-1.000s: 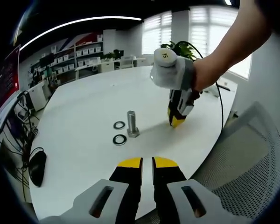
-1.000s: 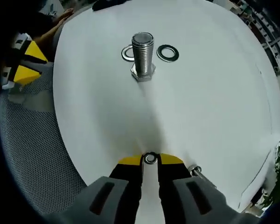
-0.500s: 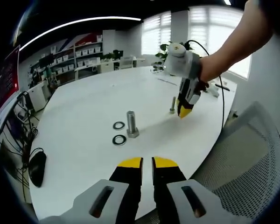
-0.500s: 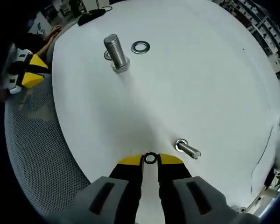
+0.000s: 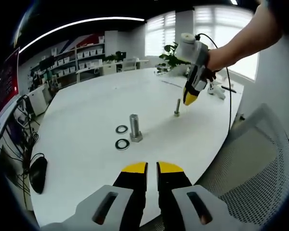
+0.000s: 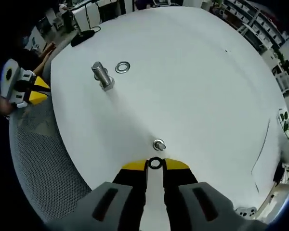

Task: Place the washer onto the threaded stud by aligning its center hole with the stud, sliding it down to the base, and recovering from edge contact or off-axis alignment until the washer reaches the visible bottom stop.

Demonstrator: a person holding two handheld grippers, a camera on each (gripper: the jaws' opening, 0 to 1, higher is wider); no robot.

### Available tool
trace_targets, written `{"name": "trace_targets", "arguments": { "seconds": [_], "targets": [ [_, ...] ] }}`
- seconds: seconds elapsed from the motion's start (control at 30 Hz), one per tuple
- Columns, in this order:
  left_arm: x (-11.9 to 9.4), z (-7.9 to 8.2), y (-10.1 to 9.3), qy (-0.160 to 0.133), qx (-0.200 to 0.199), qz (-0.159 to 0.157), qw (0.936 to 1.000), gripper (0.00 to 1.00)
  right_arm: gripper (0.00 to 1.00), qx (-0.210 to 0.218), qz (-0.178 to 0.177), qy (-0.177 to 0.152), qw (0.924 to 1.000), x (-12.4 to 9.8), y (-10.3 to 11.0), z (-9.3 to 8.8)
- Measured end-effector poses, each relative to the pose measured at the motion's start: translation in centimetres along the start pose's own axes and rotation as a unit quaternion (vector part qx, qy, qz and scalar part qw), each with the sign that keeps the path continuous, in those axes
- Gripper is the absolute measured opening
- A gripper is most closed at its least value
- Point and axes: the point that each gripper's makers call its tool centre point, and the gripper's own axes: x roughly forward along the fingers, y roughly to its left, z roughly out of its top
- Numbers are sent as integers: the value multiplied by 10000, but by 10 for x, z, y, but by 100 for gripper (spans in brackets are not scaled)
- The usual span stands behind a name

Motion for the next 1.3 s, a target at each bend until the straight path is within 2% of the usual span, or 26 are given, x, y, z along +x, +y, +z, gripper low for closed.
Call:
{"name": "trace_targets", "arguments": {
  "seconds": [0.17, 0.3, 0.63, 0.83, 1.3],
  "targets": [
    [0, 0, 0, 5, 2, -8, 10000, 5, 14, 50, -51, -168, 9998, -9, -2, 2],
    [0, 0, -1, 0, 17, -15, 10000, 5, 14, -20, -95, -177, 9998, -9, -3, 1],
    [0, 0, -1, 15, 24, -34, 10000, 4, 14, -171, -204, -398, 9989, -10, -6, 20],
    [0, -1, -2, 27, 29, -43, 10000, 4, 14, -391, -223, -320, 9985, -1, -5, 22],
    [0, -1, -1, 30, 35, -39, 10000, 4, 14, -393, -109, -198, 9990, 14, -5, 23]
  ]
}}
